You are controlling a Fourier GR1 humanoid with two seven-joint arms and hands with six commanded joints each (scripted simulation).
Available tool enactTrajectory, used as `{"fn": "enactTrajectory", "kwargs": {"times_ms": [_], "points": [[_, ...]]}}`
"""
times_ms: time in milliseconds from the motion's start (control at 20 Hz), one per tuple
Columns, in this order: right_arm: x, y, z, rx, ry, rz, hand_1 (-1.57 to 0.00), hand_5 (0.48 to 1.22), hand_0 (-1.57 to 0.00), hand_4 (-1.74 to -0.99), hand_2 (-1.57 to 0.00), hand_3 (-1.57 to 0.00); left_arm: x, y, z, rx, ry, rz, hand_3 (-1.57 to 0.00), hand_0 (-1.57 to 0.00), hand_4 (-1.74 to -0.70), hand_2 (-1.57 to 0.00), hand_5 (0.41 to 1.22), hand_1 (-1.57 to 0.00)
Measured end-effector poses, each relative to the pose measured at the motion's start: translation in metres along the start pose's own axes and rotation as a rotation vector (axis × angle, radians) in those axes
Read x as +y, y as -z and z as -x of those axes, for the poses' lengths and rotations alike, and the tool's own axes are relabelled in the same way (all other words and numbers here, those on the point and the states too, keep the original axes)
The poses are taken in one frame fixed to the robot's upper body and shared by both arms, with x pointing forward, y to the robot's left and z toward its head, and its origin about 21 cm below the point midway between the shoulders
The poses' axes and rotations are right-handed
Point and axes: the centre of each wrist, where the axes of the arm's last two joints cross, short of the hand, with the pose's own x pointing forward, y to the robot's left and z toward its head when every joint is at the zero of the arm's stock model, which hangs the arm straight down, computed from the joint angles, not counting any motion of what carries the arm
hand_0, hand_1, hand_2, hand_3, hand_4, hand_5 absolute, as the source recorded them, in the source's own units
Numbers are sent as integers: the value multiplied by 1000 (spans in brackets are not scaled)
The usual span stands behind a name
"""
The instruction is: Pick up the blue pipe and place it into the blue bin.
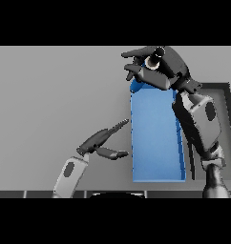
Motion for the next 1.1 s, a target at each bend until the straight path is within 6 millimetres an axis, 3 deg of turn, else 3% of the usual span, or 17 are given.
{"fn": "enactTrajectory", "kwargs": {"times_ms": [100,250,400,700,1000,1050,1100], "points": [[-24,-2,5,39,-38,73,-1571,1221,-1571,-1741,-1571,-1571,3,-1,0,-12,2,-2,1,1,-882,1,411,1],[-56,-26,26,136,-50,173,-1571,1221,-1571,-1741,-1571,-1571,1,-2,4,-15,22,1,1,1,-871,1,415,1],[-67,-55,55,222,-12,251,-1571,1221,-1571,-1741,-1571,-1571,2,-6,5,-16,22,4,1,1,-865,1,419,1],[-63,-113,94,431,26,366,-1571,1221,-1571,-1741,-1571,-1571,-2,-3,5,-8,0,-5,1,1,-879,1,425,1],[-46,-146,124,678,36,527,-1571,1221,-1571,-1741,-1571,-1521,-1,-8,7,-15,0,0,1,1,-888,1,422,1],[-40,-152,131,703,45,541,-1571,1221,-1571,-1741,-1571,-1255,-1,-7,6,-16,-1,5,1,1,-887,1,420,1],[-37,-155,136,729,38,555,-1571,1221,-1571,-1741,-1571,-1127,-1,-7,4,-17,0,1,1,1,-886,1,420,1]]}}
